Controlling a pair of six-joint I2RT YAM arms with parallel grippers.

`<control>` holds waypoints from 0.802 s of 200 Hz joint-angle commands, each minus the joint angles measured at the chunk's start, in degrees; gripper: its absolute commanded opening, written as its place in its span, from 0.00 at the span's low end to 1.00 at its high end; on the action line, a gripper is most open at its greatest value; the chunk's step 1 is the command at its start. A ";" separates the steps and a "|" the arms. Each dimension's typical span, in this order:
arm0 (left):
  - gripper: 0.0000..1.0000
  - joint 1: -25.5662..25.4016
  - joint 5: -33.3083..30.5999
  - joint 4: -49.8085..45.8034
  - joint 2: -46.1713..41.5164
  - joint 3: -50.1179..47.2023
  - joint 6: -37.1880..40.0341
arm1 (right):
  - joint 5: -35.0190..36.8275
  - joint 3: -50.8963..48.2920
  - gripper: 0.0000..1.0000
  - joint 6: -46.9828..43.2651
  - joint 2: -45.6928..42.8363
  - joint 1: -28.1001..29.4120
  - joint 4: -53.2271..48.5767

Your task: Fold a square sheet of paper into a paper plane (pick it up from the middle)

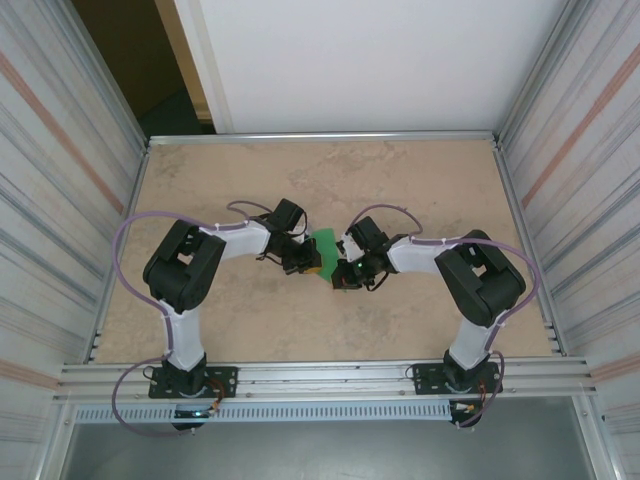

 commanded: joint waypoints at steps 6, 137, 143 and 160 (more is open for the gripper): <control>0.08 0.81 -6.56 -5.49 2.26 -0.47 2.78 | -1.52 -2.07 0.05 1.03 1.87 -0.90 2.26; 0.09 -3.99 -3.18 10.27 -6.47 -6.51 4.12 | -3.18 -4.10 0.05 2.46 2.83 -1.40 4.27; 0.09 -4.04 -3.14 10.30 -5.88 -6.59 3.94 | -3.31 -4.09 0.05 2.36 2.75 -1.40 4.25; 0.09 -4.03 -3.53 10.11 -4.91 -6.61 3.84 | -3.34 -4.04 0.05 2.26 2.61 -1.39 4.00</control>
